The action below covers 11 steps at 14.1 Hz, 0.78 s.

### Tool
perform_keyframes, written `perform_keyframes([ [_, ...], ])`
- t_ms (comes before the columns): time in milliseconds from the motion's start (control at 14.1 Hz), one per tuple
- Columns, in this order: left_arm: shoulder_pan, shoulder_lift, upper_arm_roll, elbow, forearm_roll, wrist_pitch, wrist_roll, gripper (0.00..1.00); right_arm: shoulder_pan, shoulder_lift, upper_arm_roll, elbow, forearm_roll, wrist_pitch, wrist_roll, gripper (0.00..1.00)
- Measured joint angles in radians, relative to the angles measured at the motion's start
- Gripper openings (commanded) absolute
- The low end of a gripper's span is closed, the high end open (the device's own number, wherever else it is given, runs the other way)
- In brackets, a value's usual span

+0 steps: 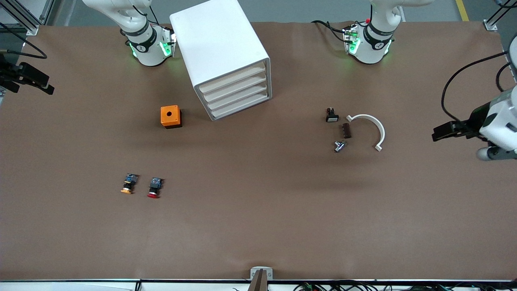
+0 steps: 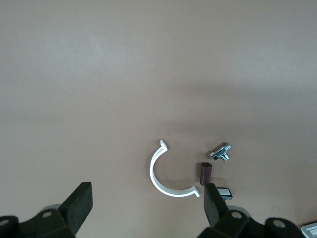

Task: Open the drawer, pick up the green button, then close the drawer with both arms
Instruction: 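Reach the left gripper to the cabinet's drawer handle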

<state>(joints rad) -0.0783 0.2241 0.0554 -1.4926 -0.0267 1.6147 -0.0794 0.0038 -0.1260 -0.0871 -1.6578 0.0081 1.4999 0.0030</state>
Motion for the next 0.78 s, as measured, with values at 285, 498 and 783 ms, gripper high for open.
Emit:
perform_keyframes([
  [285,-0.028,0.052,-0.002,-0.001,0.000,0.002,-0.001,0.99,0.000,0.000,0.000,0.000,-0.001,0.000,0.000,1.00],
  [498,-0.053,0.078,-0.010,-0.001,-0.001,0.000,-0.006,0.99,0.000,0.000,0.000,0.000,-0.001,0.000,0.000,1.00],
  [783,-0.119,0.121,-0.018,0.030,-0.092,-0.045,-0.222,0.99,0.000,0.000,0.000,0.000,-0.001,0.000,0.000,1.00],
])
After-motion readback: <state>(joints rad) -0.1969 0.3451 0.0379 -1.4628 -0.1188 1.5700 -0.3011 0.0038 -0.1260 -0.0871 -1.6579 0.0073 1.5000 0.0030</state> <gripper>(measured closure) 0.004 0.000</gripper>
